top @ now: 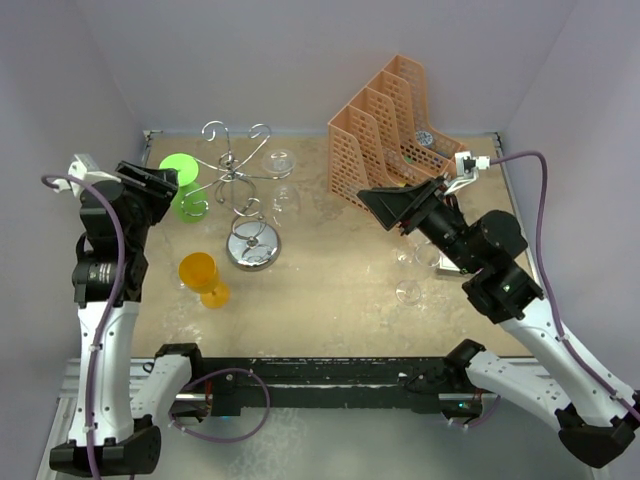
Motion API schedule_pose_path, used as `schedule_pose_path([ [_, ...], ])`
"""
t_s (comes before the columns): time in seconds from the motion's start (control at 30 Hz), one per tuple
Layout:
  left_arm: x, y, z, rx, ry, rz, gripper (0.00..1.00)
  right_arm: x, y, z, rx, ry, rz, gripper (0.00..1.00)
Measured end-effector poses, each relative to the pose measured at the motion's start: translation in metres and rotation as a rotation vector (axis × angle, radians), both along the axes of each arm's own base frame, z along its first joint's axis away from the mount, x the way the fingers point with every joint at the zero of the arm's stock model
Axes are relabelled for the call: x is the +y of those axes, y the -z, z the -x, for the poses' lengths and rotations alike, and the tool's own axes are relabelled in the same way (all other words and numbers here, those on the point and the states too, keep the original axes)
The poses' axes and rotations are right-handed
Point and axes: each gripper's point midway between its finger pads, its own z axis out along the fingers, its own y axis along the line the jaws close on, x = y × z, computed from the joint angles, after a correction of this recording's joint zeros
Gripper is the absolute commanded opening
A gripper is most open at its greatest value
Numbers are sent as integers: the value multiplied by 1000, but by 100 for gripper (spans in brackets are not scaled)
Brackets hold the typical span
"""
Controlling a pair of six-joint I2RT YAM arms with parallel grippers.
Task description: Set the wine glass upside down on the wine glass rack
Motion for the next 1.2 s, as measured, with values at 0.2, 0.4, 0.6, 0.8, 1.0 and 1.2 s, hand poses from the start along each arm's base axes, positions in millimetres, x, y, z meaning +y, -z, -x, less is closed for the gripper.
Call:
schedule_pose_path([
  [0.2, 4, -34, 22, -34, 15, -117, 57, -16, 29, -21, 66, 145, 95, 64],
  [0.4, -14, -66, 45, -136, 151, -269, 57, -52, 75, -49, 192, 392, 288, 61],
  [0.6, -46, -102, 66, -303, 337, -373, 57, -98, 119, -59, 332, 624, 485, 58],
  [0.8, -64, -112, 71, -369, 445, -418, 57, -128, 158, -40, 464, 700, 634, 57],
  [1.0, -71, -117, 74, -399, 481, -422, 57, -135, 159, -10, 505, 639, 596, 53],
  [1.2, -75, -124, 76, -432, 499, -428, 57, -126, 180, -1, 545, 568, 596, 43],
])
